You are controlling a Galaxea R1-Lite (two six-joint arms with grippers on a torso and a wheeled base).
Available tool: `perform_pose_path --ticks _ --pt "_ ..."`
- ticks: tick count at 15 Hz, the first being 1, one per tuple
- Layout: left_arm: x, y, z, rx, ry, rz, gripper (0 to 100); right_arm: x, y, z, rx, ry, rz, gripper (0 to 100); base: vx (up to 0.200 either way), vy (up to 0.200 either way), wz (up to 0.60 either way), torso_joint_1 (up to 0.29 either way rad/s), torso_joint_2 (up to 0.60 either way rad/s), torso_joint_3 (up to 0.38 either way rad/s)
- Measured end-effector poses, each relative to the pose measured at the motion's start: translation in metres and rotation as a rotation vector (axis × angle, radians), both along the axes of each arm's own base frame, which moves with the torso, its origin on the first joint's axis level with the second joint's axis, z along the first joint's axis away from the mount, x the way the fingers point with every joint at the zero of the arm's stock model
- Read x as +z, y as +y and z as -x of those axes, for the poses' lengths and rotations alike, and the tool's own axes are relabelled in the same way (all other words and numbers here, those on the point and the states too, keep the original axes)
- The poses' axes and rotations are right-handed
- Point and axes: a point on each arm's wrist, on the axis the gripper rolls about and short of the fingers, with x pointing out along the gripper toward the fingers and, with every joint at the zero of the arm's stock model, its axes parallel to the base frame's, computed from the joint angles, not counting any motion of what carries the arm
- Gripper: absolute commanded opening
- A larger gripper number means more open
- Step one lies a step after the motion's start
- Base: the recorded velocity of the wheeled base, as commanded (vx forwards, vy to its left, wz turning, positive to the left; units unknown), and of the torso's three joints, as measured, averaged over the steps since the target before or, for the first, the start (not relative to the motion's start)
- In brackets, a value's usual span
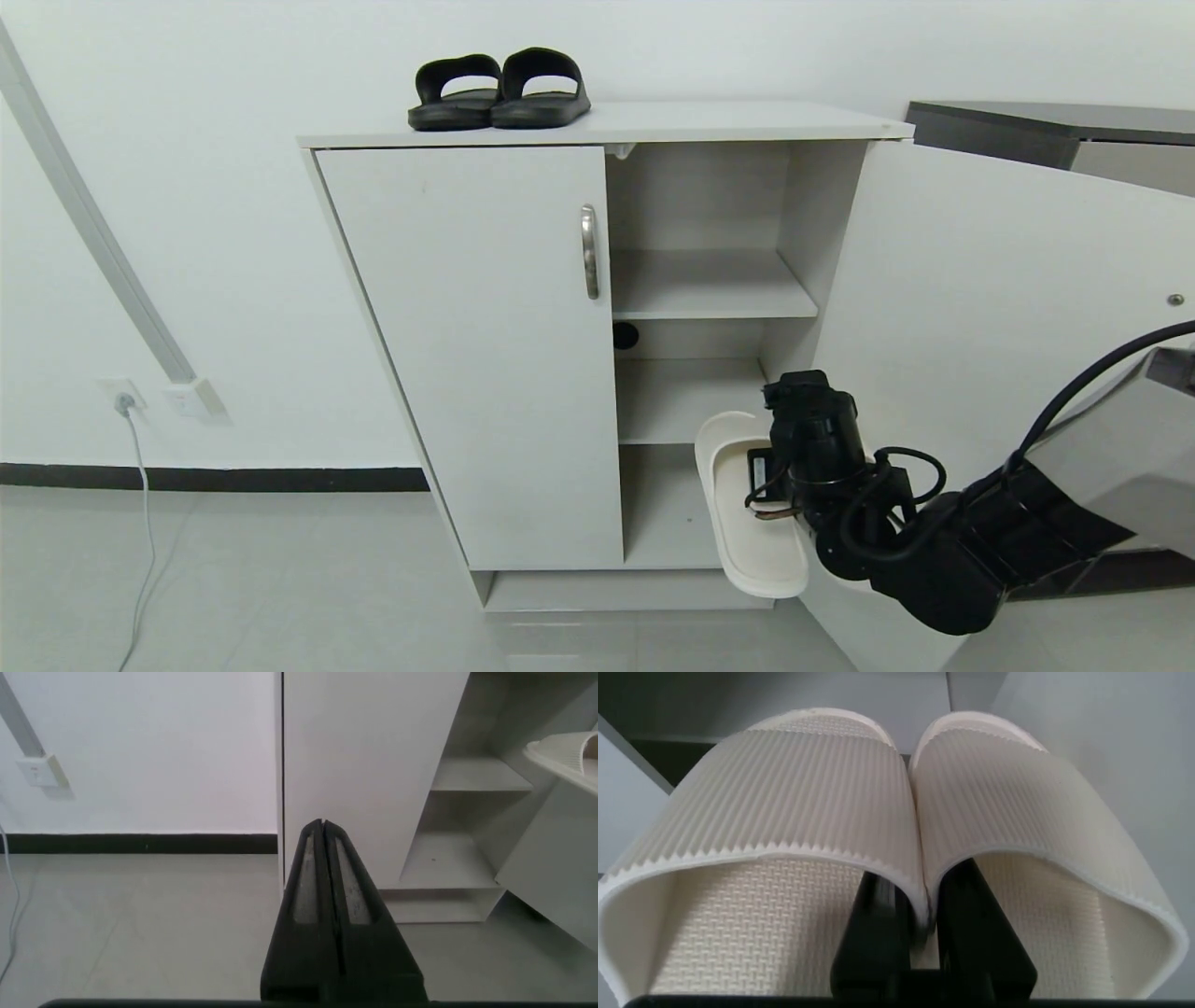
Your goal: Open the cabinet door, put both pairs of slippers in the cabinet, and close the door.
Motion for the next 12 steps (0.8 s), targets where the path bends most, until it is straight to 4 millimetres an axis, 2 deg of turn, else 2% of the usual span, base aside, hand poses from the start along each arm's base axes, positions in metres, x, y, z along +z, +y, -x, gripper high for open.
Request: perform_pose_path --ticks 5,9,10,12 --pt "0.0 0.0 0.0 0.0 0.0 0.0 0 0.002 0.003 0.001 0.009 -0.01 -0.007 0 0.0 0.0 0.0 0.0 0.0 0.0" --pt "0.0 0.0 0.0 0.0 0.0 0.0 0 0.011 0.042 0.024 0.129 -0.065 -0.044 0 0.0 0.0 0.0 0.0 0.0 0.0" --pt "0.0 0.0 0.0 0.001 0.0 -0.001 0 0.011 0.049 0.027 0.141 -0.067 -0.047 0 0.0 0.0 0.0 0.0 0.0 0.0" --pt "0.0 0.0 0.0 0.0 0.0 -0.001 0 0.012 0.063 0.019 0.116 -0.085 -0.073 0 0.0 0.0 0.0 0.0 0.0 0.0"
